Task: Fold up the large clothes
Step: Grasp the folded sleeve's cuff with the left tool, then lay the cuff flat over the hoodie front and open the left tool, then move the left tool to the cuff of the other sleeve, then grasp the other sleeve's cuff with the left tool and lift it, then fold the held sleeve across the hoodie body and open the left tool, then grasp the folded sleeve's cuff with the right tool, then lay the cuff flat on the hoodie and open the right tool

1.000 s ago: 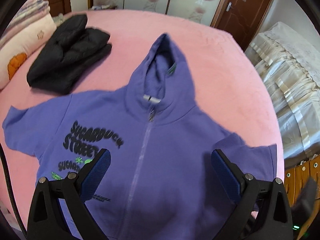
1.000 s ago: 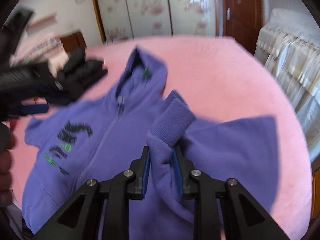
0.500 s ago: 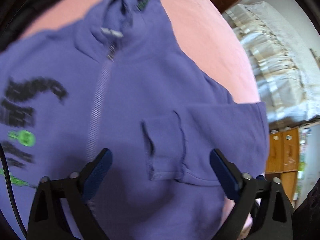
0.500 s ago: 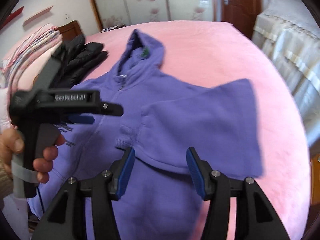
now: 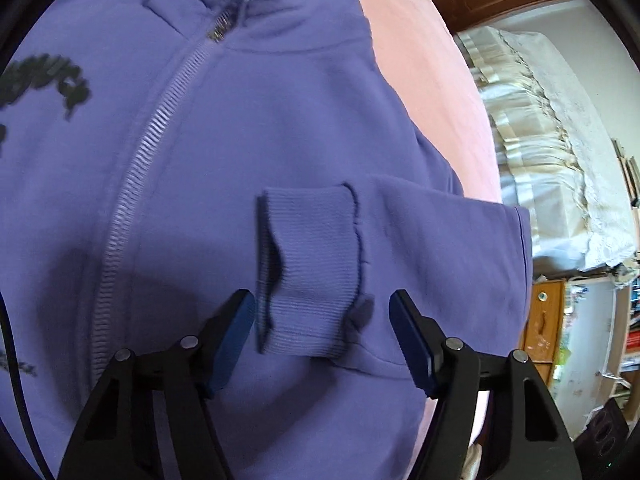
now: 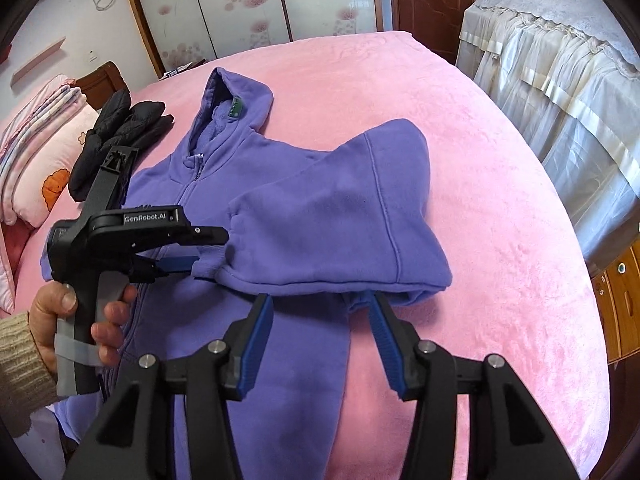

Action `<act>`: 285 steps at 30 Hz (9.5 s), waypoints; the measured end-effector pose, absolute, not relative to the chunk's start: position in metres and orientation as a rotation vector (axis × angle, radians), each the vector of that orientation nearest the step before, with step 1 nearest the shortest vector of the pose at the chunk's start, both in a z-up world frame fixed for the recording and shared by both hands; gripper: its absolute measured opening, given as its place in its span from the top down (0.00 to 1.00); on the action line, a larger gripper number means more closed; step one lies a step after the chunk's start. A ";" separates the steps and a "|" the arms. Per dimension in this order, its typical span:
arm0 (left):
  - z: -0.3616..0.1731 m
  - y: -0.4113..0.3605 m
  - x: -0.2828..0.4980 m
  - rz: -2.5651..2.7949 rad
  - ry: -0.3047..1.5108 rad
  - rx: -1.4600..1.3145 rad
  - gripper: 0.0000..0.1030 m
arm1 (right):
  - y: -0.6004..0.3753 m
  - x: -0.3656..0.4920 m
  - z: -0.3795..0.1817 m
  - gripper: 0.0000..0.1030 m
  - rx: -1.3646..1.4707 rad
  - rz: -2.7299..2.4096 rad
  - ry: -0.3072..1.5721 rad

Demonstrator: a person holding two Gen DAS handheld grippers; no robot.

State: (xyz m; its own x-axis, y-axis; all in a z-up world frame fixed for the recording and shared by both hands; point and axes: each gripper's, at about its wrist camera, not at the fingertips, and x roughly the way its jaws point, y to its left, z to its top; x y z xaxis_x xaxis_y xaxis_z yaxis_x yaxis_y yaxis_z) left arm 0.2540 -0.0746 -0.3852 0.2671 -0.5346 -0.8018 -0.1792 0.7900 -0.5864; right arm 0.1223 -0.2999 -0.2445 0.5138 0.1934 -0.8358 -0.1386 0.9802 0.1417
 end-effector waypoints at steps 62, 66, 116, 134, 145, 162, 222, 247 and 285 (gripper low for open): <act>-0.363 0.024 0.329 0.167 1.161 -0.261 0.73 | -0.266 0.324 -0.329 0.94 -0.068 0.082 1.118; -0.366 0.024 0.332 0.160 1.174 -0.245 0.73 | -0.277 0.326 -0.333 0.98 -0.062 0.110 1.144; -0.084 0.191 0.105 0.052 1.009 -0.282 0.23 | -0.028 0.134 -0.081 0.80 0.031 0.300 1.080; -0.214 0.465 0.082 0.324 1.064 -0.530 0.23 | 0.172 0.152 -0.123 0.80 -0.131 0.511 1.122; -0.357 0.571 0.107 0.429 1.153 -0.793 0.37 | 0.252 0.172 -0.188 0.80 -0.191 0.590 1.169; -0.380 0.540 0.157 0.321 1.253 -0.603 0.86 | 0.255 0.189 -0.241 0.80 -0.146 0.491 1.267; -0.307 0.305 0.149 0.270 1.063 -0.420 0.49 | -0.004 0.217 -0.320 0.57 0.283 0.329 1.336; -0.338 0.196 0.222 0.136 1.135 -0.212 0.33 | -0.161 0.244 -0.276 0.91 0.065 0.008 1.087; -0.289 0.190 0.243 0.138 0.987 -0.132 0.68 | -0.164 0.259 -0.267 0.93 0.117 0.091 1.039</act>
State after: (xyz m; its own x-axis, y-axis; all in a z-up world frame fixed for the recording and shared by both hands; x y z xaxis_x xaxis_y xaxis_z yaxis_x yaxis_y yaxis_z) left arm 0.2434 0.1901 -0.2885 0.5436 0.0564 -0.8375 -0.1756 0.9833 -0.0478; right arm 0.2593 -0.1644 -0.2665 0.5039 0.1303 -0.8539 -0.0195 0.9900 0.1395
